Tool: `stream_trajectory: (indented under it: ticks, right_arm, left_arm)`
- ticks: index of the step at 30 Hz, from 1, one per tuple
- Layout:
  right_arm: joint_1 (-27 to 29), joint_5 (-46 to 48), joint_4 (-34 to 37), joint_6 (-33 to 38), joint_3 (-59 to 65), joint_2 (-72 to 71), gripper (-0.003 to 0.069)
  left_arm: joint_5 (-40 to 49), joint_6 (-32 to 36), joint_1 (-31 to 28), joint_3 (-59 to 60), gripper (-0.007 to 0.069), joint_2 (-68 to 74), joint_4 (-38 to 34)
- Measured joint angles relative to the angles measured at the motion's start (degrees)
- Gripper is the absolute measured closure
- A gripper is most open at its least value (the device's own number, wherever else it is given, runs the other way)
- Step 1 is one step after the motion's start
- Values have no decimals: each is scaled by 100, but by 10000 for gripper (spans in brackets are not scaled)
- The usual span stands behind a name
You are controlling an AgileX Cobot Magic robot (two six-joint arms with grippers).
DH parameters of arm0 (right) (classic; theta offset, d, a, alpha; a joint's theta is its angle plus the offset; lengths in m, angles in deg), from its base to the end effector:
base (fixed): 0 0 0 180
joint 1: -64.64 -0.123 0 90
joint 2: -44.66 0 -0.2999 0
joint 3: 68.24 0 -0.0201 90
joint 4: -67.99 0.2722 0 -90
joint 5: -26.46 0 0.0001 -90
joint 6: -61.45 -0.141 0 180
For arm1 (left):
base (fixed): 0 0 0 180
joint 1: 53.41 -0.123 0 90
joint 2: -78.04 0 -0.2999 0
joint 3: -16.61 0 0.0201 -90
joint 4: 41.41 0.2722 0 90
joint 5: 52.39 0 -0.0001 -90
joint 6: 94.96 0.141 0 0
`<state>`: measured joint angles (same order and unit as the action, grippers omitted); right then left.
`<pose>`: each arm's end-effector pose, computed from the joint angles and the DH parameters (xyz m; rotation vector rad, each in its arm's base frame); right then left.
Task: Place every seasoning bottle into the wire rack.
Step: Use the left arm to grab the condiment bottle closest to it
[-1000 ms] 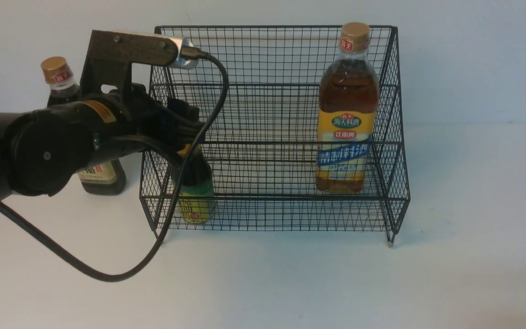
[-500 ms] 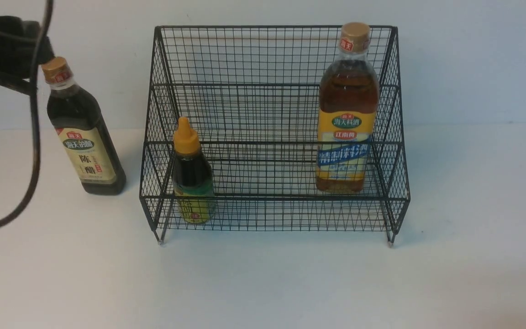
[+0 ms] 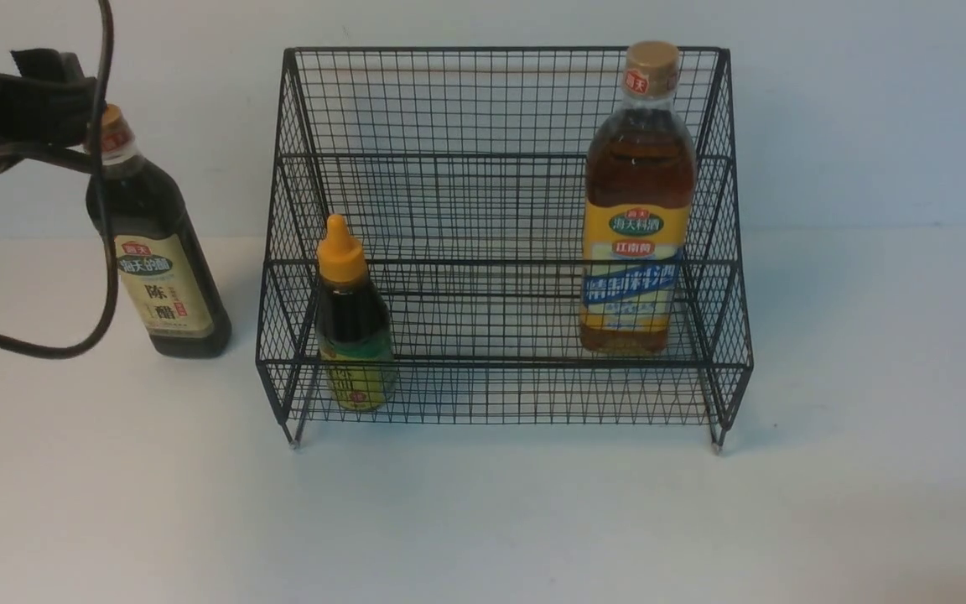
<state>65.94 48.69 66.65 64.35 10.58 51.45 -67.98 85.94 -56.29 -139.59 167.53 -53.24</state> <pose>0.1062 -0.0037 0.1561 -0.0406 1.8823 -0.0734 0.3938 0.0276 0.3140 -0.2400 1.6938 -0.0518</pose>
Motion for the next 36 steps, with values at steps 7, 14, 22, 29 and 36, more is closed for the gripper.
stream_trajectory:
  ticks: [7, 14, 22, 29, 36]
  right_arm:
    - [0, 0, 0, 6, 0, 0, 674]
    - [0, 0, -5, 6, 0, 0, 674]
    - [0, 0, -5, 6, 0, 0, 674]
    - [0, 0, -5, 6, 0, 0, 674]
    - [0, 0, -5, 6, 0, 0, 674]
  left_arm:
    - [-521, -158, 0, 0, 20, 414, 593]
    - [-764, -244, 0, 0, 21, 776, 713]
    - [-888, -273, 0, -7, 39, 1137, 912]
    - [-1021, -290, 0, -7, 88, 1236, 1025]
    - [-1184, -297, 0, -18, 302, 1281, 1183]
